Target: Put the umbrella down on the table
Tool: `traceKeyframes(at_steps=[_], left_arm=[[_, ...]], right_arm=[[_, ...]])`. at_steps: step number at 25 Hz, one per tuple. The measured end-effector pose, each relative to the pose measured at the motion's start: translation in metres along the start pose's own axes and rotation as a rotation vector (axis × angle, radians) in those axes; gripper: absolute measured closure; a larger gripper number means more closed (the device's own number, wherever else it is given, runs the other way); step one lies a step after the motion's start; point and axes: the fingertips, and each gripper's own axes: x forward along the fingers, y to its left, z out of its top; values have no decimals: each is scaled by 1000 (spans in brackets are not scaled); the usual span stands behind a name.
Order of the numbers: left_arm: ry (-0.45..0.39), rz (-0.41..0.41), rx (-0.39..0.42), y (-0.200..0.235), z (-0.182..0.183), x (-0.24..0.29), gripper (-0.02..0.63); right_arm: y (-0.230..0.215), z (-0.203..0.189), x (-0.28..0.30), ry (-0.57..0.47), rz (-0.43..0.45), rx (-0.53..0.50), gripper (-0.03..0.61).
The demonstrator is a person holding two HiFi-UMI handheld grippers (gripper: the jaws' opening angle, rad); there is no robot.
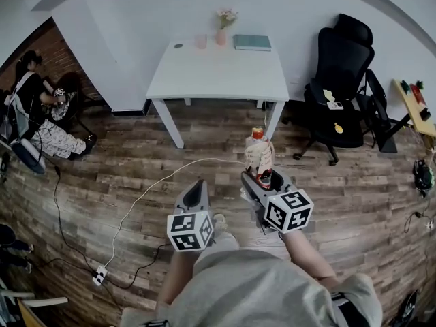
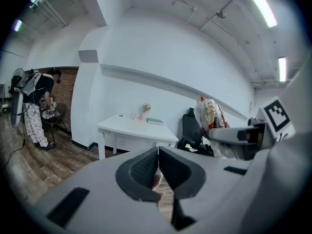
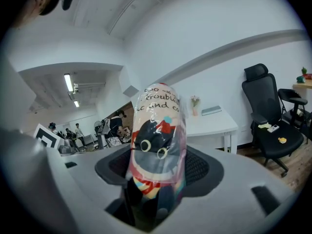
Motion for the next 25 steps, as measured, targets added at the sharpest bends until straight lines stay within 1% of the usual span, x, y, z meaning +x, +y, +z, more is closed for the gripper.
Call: traceKeyframes(at_steps=[13,25], left_arm=[[5,-30,6,55,54,82,604],[5,-52,13,112,84,137,604]], right_arm=[[-24,45,96,-8,-31,17,304],[-30,68,174,-23,-56,24,304]])
